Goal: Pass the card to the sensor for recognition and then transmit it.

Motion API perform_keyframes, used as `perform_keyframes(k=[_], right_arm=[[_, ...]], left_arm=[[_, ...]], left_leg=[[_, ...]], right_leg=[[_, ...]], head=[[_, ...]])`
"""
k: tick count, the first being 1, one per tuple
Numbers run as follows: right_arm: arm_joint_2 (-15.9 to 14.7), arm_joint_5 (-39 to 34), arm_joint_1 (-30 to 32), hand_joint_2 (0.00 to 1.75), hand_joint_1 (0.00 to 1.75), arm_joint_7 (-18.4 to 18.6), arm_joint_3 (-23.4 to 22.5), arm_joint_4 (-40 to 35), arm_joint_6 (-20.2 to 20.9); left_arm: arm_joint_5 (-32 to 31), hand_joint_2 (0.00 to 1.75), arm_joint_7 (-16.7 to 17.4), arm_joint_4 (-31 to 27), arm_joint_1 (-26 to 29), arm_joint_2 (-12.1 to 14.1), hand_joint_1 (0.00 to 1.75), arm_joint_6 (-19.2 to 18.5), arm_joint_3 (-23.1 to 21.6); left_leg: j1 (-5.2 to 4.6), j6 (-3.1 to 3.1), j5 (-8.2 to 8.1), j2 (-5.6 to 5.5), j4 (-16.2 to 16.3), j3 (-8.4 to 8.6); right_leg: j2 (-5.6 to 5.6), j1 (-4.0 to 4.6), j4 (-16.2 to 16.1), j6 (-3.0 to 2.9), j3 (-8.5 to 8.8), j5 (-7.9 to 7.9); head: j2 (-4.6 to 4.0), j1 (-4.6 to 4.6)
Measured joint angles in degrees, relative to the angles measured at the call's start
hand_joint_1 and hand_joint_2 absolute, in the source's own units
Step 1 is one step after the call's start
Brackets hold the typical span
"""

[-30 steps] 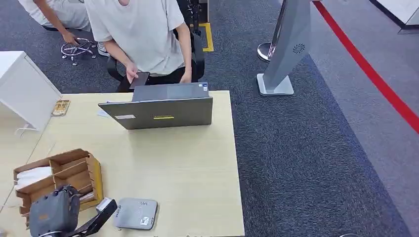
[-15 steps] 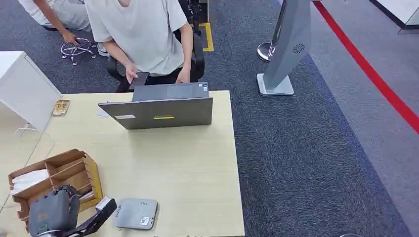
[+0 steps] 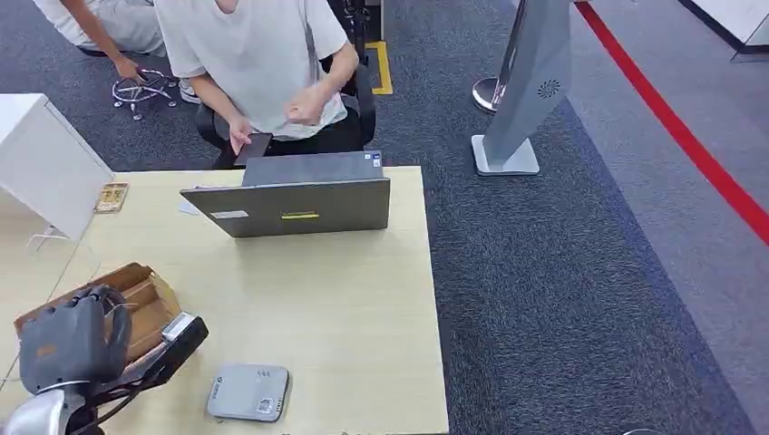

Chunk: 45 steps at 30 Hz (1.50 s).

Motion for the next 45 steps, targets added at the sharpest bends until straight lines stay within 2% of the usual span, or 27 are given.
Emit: perform_keyframes(k=[4,6,9,12,19,21,26,30,31,36,45], right_arm=[[0.0,0.1,0.0,0.00,0.00,0.3,0.0,0.0,0.1],[0.0,0.3,0.0,0.00,0.00,0.5,0.0,0.0,0.3],[0.0,1.4,0.0,0.00,0.00,0.4,0.0,0.0,1.2],[0.0,1.9,0.0,0.00,0.00,0.3,0.0,0.0,1.2],[0.0,2.1,0.0,0.00,0.00,0.3,0.0,0.0,1.2],[0.0,2.3,0.0,0.00,0.00,-0.1,0.0,0.0,1.5],[0.0,3.0,0.0,0.00,0.00,-1.3,0.1,0.0,2.4],[0.0,3.1,0.0,0.00,0.00,-1.3,0.1,0.0,2.4],[0.0,3.1,0.0,0.00,0.00,-1.2,0.1,0.0,2.3],[0.0,3.0,0.0,0.00,0.00,-0.6,0.1,0.0,2.3],[0.0,3.0,0.0,0.00,0.00,-0.7,0.1,0.0,2.3]], left_arm=[[0.0,1.75,1.8,-2.9,-6.3,0.4,1.75,-6.7,-2.9],[0.0,1.75,3.2,-3.5,-10.1,0.7,1.75,-8.8,-4.1],[0.0,1.75,7.5,-3.2,-17.3,2.6,1.75,-7.5,-5.8],[0.0,1.75,7.8,-1.6,-23.0,4.5,1.75,-5.9,-6.4],[0.0,1.75,7.7,0.1,-25.7,5.9,1.75,-5.5,-6.5],[0.0,1.75,9.6,0.6,-26.2,6.6,1.75,-4.9,-6.9],[0.0,1.75,14.2,8.0,-31.7,11.3,1.75,-2.9,-9.8],[0.0,1.75,14.6,12.0,-33.8,12.5,1.75,-2.7,-10.5],[0.0,1.75,14.6,12.5,-34.0,12.7,0.00,-2.8,-10.8],[0.0,1.75,13.6,13.8,-34.7,12.8,0.00,-4.8,-11.2],[0.0,1.75,12.7,13.9,-34.4,12.7,0.00,-4.6,-11.2]], left_leg=[[0.00,0.03,0.07,-0.09,0.0,-0.03],[0.00,0.01,0.09,-0.09,0.0,-0.03],[0.00,-0.01,0.18,-0.09,0.0,-0.06],[0.00,-0.05,0.21,-0.07,0.0,-0.04],[0.01,-0.06,0.21,-0.05,0.0,-0.07],[0.01,-0.06,0.21,-0.03,0.0,-0.09],[0.04,-0.09,0.29,-0.04,0.0,-0.09],[0.05,-0.05,0.34,-0.01,0.0,-0.10],[0.05,-0.05,0.34,-0.01,0.0,-0.11],[0.03,-0.04,0.33,-0.01,0.0,-0.14],[0.04,-0.04,0.32,-0.01,0.0,-0.15]], right_leg=[[-0.11,0.00,0.0,0.00,0.07,0.01],[-0.10,0.00,0.0,-0.02,0.07,0.06],[-0.09,0.01,0.0,0.02,0.01,0.15],[-0.04,0.01,0.0,0.00,0.02,0.18],[0.00,0.01,0.0,0.00,-0.03,0.18],[0.00,0.01,0.0,0.00,-0.08,0.18],[-0.02,0.04,0.0,-0.02,-0.07,0.24],[0.00,0.05,0.0,-0.03,-0.09,0.28],[0.00,0.05,0.0,-0.03,-0.08,0.28],[0.01,0.04,0.0,-0.02,-0.09,0.28],[0.00,0.05,0.0,-0.03,-0.10,0.28]], head=[[0.00,0.00],[0.00,-0.02],[0.00,0.04],[0.00,0.02],[0.00,0.02],[0.00,0.05],[0.00,0.02],[0.00,0.00],[0.00,0.00],[0.00,0.02],[0.00,0.00]])
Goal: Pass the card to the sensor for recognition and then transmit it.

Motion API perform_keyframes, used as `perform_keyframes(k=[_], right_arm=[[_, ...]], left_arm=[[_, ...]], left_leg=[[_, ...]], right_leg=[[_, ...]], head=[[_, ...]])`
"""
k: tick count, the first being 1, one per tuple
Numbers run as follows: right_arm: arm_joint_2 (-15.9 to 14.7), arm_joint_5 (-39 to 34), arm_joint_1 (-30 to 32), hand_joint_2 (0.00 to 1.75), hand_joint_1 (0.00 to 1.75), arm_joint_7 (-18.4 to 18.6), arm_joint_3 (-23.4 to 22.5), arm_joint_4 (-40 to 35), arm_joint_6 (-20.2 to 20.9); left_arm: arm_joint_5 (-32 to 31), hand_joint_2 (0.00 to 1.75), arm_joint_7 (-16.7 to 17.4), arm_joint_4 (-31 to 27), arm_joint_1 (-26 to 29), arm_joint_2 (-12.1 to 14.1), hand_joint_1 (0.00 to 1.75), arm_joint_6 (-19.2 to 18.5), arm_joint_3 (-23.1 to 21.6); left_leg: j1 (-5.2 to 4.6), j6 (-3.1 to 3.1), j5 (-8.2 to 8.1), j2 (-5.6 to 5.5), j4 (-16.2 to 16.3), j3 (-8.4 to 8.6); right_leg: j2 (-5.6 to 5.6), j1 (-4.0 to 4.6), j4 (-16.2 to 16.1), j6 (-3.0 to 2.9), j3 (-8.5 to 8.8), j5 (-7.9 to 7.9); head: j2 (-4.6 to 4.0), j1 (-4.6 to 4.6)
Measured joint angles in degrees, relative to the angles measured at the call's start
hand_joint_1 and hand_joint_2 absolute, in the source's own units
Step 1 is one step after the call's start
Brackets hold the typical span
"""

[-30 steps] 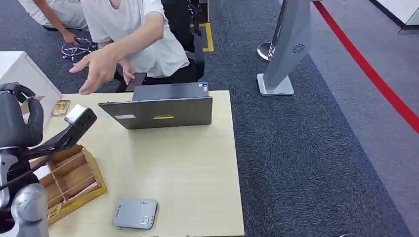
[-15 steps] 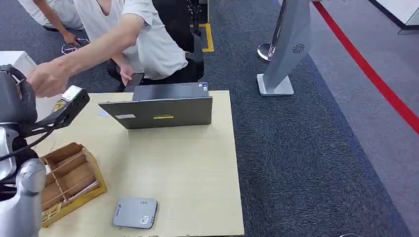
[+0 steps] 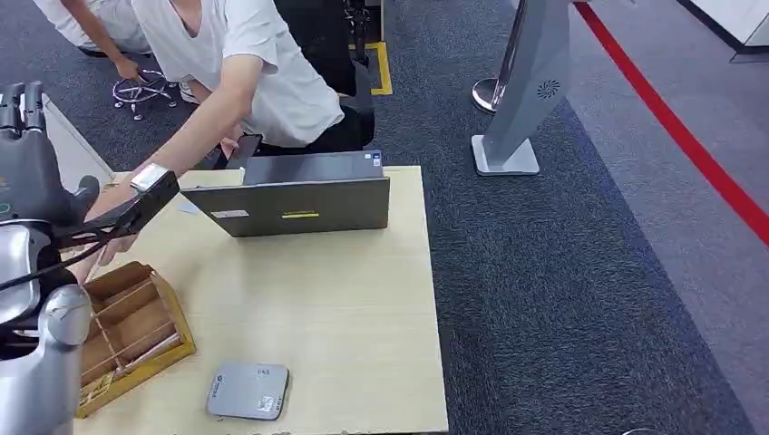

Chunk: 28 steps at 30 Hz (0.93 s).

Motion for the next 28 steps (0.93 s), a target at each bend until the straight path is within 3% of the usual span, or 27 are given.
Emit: perform_keyframes(k=[5,8,12,20,22,25,28], right_arm=[[0.0,0.3,0.0,0.00,0.00,0.6,0.0,0.0,-0.2],[0.0,0.0,0.1,0.00,0.00,0.5,0.0,0.0,-0.6],[0.2,-1.0,0.3,0.00,0.00,0.3,-0.4,0.0,-1.3],[0.3,-1.6,0.3,0.00,0.00,0.4,-1.0,0.0,-2.1],[0.5,-2.6,0.4,0.00,0.00,0.7,-1.6,0.0,-3.0],[0.7,-4.0,0.6,0.00,0.00,1.1,-2.6,0.0,-3.8],[0.9,-4.6,0.7,0.00,0.00,1.2,-3.4,0.0,-4.6]], left_arm=[[0.0,1.75,-1.6,-1.2,2.4,0.2,0.00,0.5,0.1],[0.0,1.75,-4.5,-2.5,4.3,0.3,0.00,1.7,1.3],[0.0,1.75,-12.0,-6.7,10.3,0.0,0.00,4.6,7.3],[0.5,1.75,-14.1,-10.0,15.1,-0.5,0.00,6.2,11.8],[3.3,1.75,-17.2,-12.4,20.1,-0.7,0.00,10.1,14.9],[10.6,1.75,-22.1,-14.6,28.5,-1.5,0.00,15.3,23.3],[17.5,1.75,-27.9,-15.3,34.3,-3.6,0.00,16.3,34.1]], left_leg=[[0.00,0.00,0.00,0.00,0.0,-0.01],[0.00,0.00,0.00,-0.03,0.0,-0.06],[0.01,-0.02,-0.04,0.17,0.0,-0.08],[0.01,-0.03,-0.02,0.05,0.0,-0.16],[0.00,-0.08,-0.09,0.27,-0.1,-0.07],[0.02,-0.07,-0.14,0.43,-0.1,-0.13],[0.07,-0.11,-0.17,0.41,-0.1,-0.15]], right_leg=[[0.00,0.00,0.0,0.00,0.02,0.00],[-0.01,0.00,0.0,0.00,0.01,-0.01],[0.23,0.00,0.0,0.00,-0.16,-0.01],[0.07,0.01,0.0,0.00,-0.06,0.00],[0.35,0.00,0.0,0.00,-0.07,-0.01],[0.48,0.01,0.0,-0.02,-0.22,-0.04],[0.46,0.04,0.0,-0.13,-0.24,-0.15]], head=[[0.00,0.00],[0.00,0.02],[0.02,0.02],[0.00,0.02],[0.00,0.02],[0.00,0.02],[0.00,0.04]])
